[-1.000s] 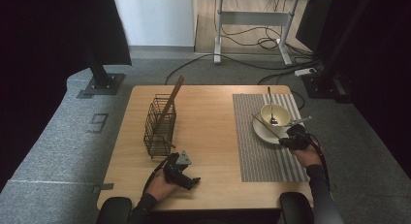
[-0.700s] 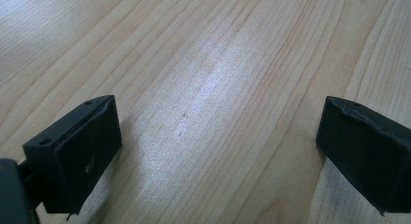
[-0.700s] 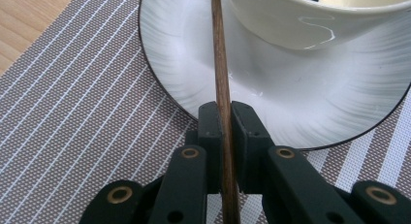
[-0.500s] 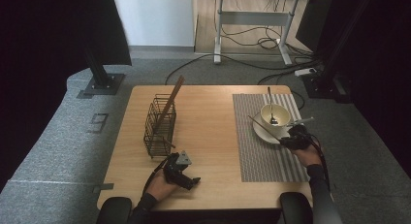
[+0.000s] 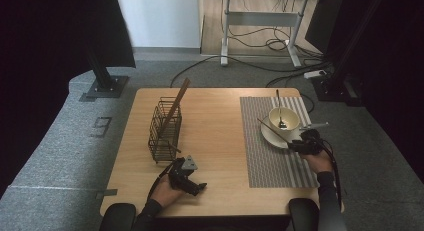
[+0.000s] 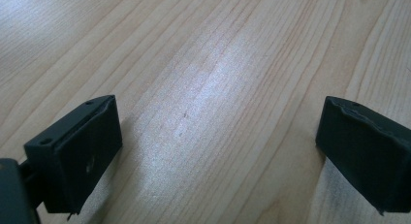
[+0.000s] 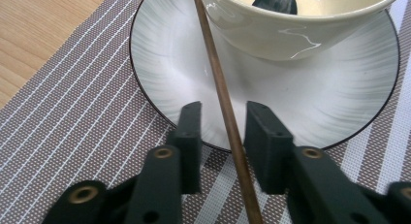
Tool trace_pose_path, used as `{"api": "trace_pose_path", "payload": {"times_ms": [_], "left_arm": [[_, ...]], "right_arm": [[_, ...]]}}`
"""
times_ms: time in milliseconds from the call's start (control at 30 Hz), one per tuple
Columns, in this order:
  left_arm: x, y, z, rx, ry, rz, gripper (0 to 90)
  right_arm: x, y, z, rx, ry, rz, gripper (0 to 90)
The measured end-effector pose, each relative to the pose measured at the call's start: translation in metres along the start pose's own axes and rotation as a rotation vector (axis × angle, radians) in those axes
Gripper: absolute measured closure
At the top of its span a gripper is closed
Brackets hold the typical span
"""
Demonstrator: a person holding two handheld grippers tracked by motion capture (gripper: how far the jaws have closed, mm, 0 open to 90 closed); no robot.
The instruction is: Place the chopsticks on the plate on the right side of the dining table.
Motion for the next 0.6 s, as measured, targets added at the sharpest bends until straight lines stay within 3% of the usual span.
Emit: {"api": "trace_pose_path", "payload": {"times_ms": [100,233,300,400,600], "left_arm": [[0.000,0.000,0.000,0.000,0.000,0.000,2.2],[0.000,0.000,0.000,0.000,0.000,0.000,2.2],[0.000,0.000,0.000,0.000,0.000,0.000,2.3],[0.000,0.000,0.000,0.000,0.000,0.000,2.2],[0.000,0.000,0.000,-0.001,0.000,0.000,2.1]], "right_arm": [[-0.004,-0.002,0.001,0.019,-0.005,0.009,52.1],[-0.011,0.001,0.007,0.026,-0.042,0.063,42.3],[-0.017,0.001,0.008,0.046,0.005,0.056,36.8],[-0.024,-0.001,0.008,0.044,-0.012,0.087,28.8],[-0.031,-0.005,0.010,0.077,0.019,0.055,21.4]]}}
Point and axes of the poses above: each handheld gripper's, and its own axes: z roughly backward along the jaws, y roughly out of its top, x roughly to its right, the point moved 5 cm from there along -z, roughly forward along the jaws, and after that the axes turned 5 degrees about y, right-handed, at the moved point
